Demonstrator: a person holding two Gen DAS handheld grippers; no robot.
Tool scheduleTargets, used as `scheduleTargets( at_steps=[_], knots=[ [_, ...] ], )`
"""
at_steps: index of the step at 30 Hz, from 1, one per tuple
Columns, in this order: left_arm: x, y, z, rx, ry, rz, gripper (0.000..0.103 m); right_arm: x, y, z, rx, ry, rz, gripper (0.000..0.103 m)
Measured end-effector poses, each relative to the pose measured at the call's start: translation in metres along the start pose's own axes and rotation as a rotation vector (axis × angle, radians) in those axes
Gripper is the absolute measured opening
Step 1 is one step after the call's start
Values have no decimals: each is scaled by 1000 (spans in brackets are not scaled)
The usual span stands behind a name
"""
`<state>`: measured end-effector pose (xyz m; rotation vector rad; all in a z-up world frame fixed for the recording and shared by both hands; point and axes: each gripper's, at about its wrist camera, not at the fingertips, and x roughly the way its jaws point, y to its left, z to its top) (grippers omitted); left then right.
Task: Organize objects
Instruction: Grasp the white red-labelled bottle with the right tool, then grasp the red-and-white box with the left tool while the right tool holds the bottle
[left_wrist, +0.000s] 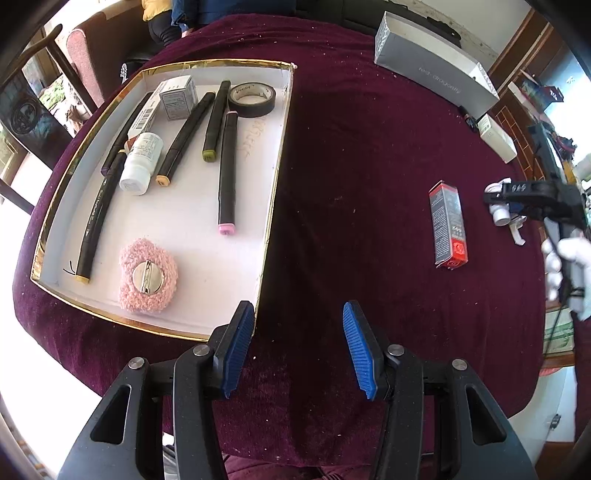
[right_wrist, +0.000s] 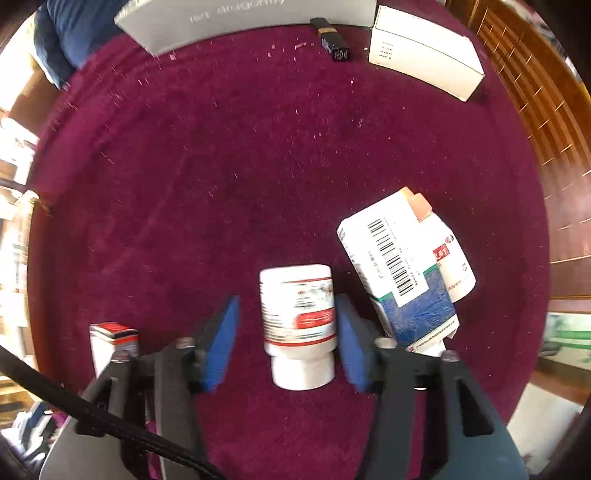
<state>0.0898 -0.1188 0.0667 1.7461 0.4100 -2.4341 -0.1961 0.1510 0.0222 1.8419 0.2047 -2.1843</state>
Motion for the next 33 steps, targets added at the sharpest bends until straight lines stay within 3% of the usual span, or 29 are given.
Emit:
scheduleTargets(
  at_steps=[2, 8, 14, 20, 27, 29, 33],
  knots=[
    [-2, 1, 2, -8, -6, -6, 44, -2, 4, -5, -6, -12, -14, 33],
    [5, -6, 12, -33, 7, -89, 44, -11, 6, -31, -7, 5, 53, 33],
    [23, -39, 33, 20, -17, -162, 44, -18, 2, -77, 9, 31, 111, 33],
    [41, -92, 54, 139, -40, -207, 44, -26, -16, -99, 39, 38, 140, 33],
    [68, -139, 62, 283, -82, -112, 44, -30, -25, -114, 71, 36, 163, 33],
    [72, -145, 62, 304, -103, -111, 51, -30, -24, -116, 79, 35, 169, 33],
    [83, -165, 59, 366, -110, -85, 51, -32, -29, -117, 85, 33, 174, 34]
  ],
)
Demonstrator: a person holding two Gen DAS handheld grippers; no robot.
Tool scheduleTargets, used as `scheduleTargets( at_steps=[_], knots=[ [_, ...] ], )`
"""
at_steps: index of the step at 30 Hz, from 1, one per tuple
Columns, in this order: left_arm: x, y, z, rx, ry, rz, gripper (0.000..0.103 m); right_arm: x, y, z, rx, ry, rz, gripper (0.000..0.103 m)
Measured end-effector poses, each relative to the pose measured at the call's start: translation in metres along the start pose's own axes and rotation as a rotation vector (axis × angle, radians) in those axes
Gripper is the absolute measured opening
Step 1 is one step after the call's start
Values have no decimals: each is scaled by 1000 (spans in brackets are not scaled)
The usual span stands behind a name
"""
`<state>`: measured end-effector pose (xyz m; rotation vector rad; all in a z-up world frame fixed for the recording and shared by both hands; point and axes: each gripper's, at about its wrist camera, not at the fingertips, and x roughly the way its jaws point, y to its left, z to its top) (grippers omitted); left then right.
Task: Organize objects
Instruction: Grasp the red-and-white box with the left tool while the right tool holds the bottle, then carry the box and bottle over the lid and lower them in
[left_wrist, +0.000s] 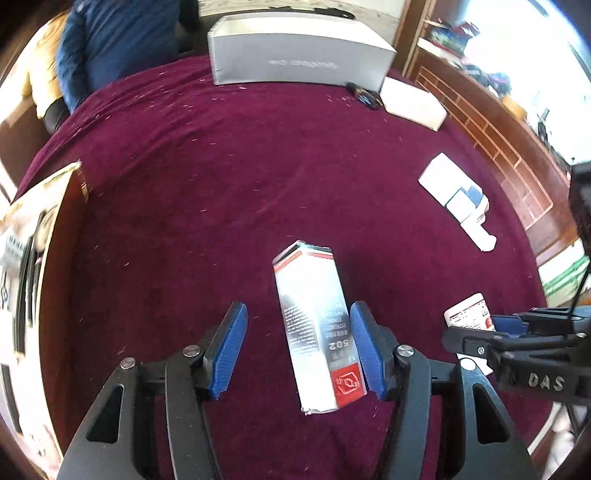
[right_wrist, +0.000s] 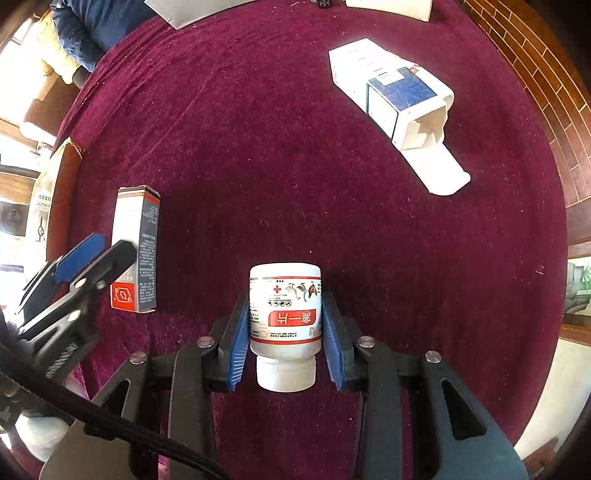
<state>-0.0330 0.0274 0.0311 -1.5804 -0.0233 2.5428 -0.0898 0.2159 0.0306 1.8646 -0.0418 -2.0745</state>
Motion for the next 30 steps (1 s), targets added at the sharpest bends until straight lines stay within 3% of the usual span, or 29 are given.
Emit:
scheduleTargets(
  at_steps=[3, 8, 10, 13, 18, 26, 30],
  knots=[
    [13, -8, -1, 20, 29, 10, 51, 3, 5, 5, -1, -3, -2, 34],
    [16, -16, -2, 51, -2, 40, 49, 3, 6, 3, -3, -9, -9, 34],
    [14, -15, -3, 62, -3, 32, 21, 2, 6, 2, 1, -14, -10, 34],
    [10, -3, -2, 11, 27, -36, 22, 2, 6, 2, 11, -20, -7, 34],
    [-15, 17, -9, -53, 5, -73, 22, 2, 12, -1, -11, -32, -47, 34],
    [-58, 33, -28, -86, -53, -64, 22, 5, 23, -2, -59, -60, -131, 37],
    [-72, 50, -38, -115, -64, -68, 22, 1, 22, -4, -43, -82, -104, 33]
  ],
)
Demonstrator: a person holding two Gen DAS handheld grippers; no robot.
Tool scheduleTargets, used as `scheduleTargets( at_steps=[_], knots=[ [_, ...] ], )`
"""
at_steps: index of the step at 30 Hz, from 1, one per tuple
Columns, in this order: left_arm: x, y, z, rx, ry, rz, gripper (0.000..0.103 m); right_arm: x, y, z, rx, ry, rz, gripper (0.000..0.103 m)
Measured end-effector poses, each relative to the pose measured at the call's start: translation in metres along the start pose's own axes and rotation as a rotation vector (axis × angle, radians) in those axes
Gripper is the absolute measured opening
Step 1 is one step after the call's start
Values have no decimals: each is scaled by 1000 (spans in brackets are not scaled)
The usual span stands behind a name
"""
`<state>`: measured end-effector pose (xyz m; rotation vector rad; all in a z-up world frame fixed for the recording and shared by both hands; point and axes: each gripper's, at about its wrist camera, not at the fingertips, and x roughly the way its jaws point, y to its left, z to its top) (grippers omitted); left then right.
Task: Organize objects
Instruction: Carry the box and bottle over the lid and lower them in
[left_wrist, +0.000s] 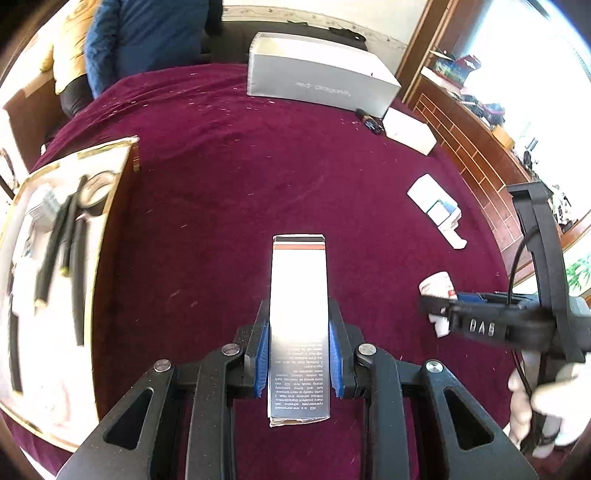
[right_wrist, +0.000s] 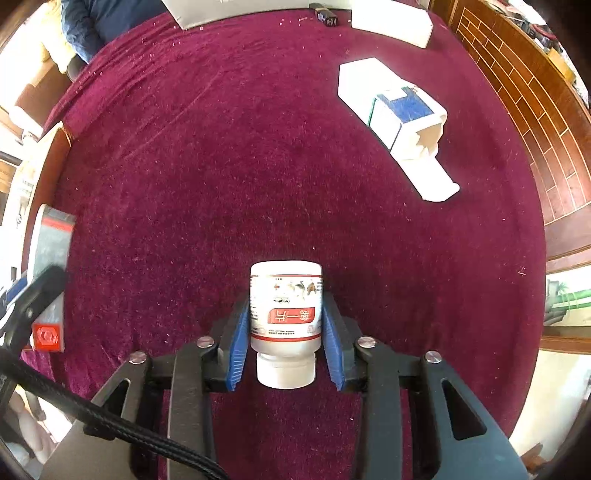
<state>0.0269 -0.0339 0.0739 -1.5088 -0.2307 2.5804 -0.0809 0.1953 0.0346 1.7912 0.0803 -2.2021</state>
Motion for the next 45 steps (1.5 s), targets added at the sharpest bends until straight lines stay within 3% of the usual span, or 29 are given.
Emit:
scheduleTargets(
  at_steps=[10, 18, 23, 28, 33, 45],
  knots=[
    [-60, 94, -20, -186, -55, 69, 23, -23, 43, 15, -12, -39, 157, 33],
    [-64, 166, -30, -266, -49, 151, 23, -35, 142, 31, -112, -15, 326, 34],
    [-48, 196, -32, -277, -11, 137, 23, -31, 202, 37, -143, 27, 391, 34],
    [-33, 215, -27, -254, 15, 90, 23, -21, 259, 43, -187, 45, 385, 34],
    [-21, 220, -20, -220, 33, 57, 23, -4, 290, 49, -188, 58, 342, 34],
    [-8, 228, -19, -186, 69, 68, 23, 23, 317, 64, -187, 43, 198, 34]
  ],
)
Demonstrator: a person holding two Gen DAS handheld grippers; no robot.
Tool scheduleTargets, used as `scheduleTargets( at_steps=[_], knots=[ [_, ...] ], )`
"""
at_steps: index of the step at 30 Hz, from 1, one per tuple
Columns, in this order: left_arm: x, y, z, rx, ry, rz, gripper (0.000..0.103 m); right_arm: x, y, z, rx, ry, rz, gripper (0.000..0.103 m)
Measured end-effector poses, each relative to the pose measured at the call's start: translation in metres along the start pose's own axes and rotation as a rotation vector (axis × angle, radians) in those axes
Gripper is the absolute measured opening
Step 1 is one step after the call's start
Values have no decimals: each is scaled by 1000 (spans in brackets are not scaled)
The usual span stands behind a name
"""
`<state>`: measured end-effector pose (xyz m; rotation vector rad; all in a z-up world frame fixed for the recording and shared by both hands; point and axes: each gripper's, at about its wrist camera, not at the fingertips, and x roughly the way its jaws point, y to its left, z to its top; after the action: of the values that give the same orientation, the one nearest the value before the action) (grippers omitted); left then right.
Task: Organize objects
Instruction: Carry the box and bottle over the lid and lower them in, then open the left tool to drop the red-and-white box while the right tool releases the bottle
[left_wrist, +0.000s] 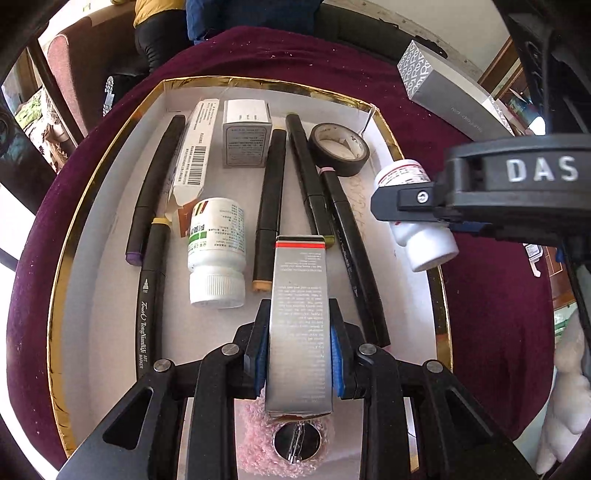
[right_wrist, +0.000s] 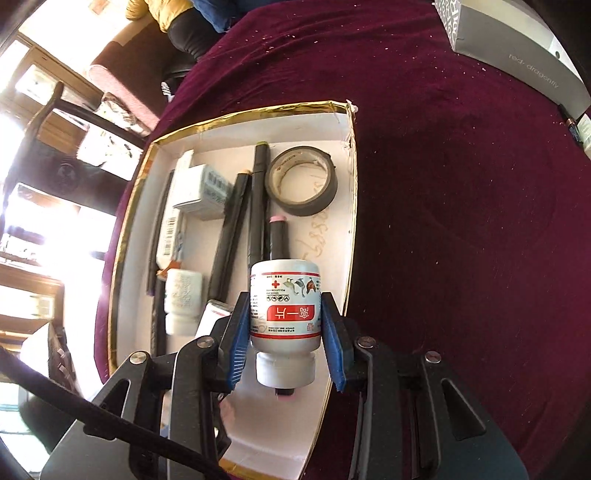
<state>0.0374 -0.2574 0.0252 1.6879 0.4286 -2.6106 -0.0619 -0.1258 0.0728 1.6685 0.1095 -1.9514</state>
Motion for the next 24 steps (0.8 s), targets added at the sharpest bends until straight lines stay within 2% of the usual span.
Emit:
scheduleTargets(
  at_steps=[13, 24],
  knots=[
    [4, 1, 0, 15, 24, 28, 23, 19, 9, 16, -65, -34, -178, 34],
    [-2, 6, 0, 2, 20, 34, 23, 34, 15, 23, -61, -29, -191, 34]
  ],
)
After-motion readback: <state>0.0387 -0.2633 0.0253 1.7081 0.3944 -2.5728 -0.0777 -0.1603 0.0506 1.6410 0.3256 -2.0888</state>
